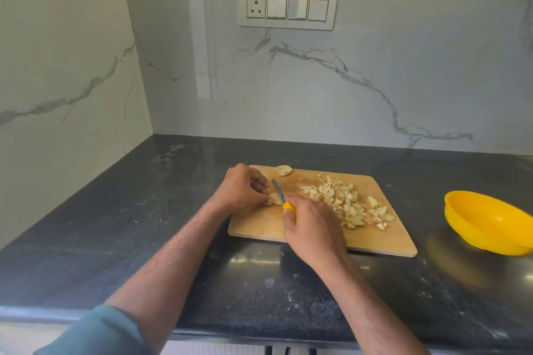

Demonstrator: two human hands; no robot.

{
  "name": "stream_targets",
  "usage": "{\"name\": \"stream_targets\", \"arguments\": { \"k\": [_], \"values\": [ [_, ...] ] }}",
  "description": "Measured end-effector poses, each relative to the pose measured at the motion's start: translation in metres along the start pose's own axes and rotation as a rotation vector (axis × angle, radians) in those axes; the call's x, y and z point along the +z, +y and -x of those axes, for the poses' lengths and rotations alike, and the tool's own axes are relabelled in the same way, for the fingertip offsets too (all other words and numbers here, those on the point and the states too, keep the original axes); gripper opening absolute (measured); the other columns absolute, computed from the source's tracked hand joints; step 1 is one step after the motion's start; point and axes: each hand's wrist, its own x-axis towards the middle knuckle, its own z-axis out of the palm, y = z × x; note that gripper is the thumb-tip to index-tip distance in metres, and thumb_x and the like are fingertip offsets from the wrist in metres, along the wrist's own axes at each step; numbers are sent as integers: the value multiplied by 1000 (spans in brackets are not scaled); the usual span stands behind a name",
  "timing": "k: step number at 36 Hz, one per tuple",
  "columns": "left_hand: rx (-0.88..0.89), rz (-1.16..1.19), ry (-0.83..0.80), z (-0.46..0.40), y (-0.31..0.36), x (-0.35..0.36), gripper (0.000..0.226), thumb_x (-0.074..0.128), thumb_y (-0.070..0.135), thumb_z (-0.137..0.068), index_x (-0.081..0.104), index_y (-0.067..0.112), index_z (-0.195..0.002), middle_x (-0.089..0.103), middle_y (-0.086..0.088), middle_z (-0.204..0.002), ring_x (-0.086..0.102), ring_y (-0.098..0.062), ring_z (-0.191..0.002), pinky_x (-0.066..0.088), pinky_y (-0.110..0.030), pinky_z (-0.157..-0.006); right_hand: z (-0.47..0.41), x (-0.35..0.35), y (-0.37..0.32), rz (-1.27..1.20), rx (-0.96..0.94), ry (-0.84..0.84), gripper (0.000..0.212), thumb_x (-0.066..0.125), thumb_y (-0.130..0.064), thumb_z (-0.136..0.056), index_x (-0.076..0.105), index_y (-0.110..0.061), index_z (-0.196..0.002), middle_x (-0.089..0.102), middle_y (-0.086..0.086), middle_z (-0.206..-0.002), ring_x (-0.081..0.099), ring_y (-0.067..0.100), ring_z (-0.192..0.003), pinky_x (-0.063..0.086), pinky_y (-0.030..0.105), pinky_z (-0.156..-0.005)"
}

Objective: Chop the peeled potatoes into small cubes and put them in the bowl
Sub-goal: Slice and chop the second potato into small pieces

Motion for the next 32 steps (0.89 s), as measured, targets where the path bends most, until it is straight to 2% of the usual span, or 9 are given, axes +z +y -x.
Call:
{"name": "stream_targets", "arguments": {
  "k": [3,8,15,20,23,25,29,31,32],
  "values": [
    [21,-9,-2,0,1,0,32,95,11,-67,78,10,-94,77,-1,-79,74,-8,-75,63,-29,-80,0,2,-3,38,-6,-8,31,49,-32,-101,62,-27,-129,73,-3,-92,59,18,-69,23,18,-45],
    [49,-29,10,1,2,3,27,94,9,-68,79,13,-90,76,0,-76,73,-7,-72,63,-30,-79,0,5,-4,70,-23,-39,32,49,-31,-102,61,-27,-131,73,-3,-91,65,18,-73,38,26,-57],
    [27,-38,35,1,4,7,25,93,8,-68,79,13,-88,76,-1,-75,74,-8,-71,63,-31,-81,3,0,-6,33,-47,-64,31,51,-29,-102,59,-24,-132,72,-4,-100,58,14,-75,37,24,-62],
    [5,-34,35,2,6,7,23,94,7,-68,79,12,-85,76,-1,-75,73,-8,-70,63,-29,-79,7,0,-4,38,-54,-71,31,51,-28,-102,60,-23,-131,72,-5,-98,50,11,-69,37,24,-62],
    [-6,-33,37,3,7,6,23,94,8,-68,79,12,-85,76,-1,-75,73,-7,-70,62,-26,-76,16,-1,-2,37,-63,-54,32,53,-26,-100,60,-24,-131,72,-6,-98,60,13,-77,43,24,-65],
    [-13,-29,35,4,7,5,23,94,8,-69,78,12,-85,76,0,-76,73,-7,-70,62,-24,-76,23,-2,0,23,-60,-60,33,54,-27,-100,60,-24,-132,71,-9,-101,64,11,-87,51,25,-74],
    [-22,-22,35,4,7,6,24,95,11,-68,78,14,-86,76,1,-76,73,-6,-70,62,-24,-76,36,-13,8,-23,-51,-75,35,54,-29,-101,59,-27,-135,70,-12,-112,65,7,-94,48,17,-77],
    [-26,-19,38,5,8,5,24,94,12,-69,78,14,-87,76,1,-77,73,-5,-70,62,-24,-76,41,-21,11,-56,-43,-54,34,55,-28,-100,62,-26,-133,72,-12,-115,66,4,-89,39,7,-68],
    [-27,-18,37,5,8,5,24,94,11,-69,78,13,-87,76,1,-77,73,-6,-71,62,-25,-77,42,-25,11,-75,-28,-36,32,55,-28,-100,65,-24,-130,73,-12,-111,65,1,-80,35,5,-62]
  ]
}}
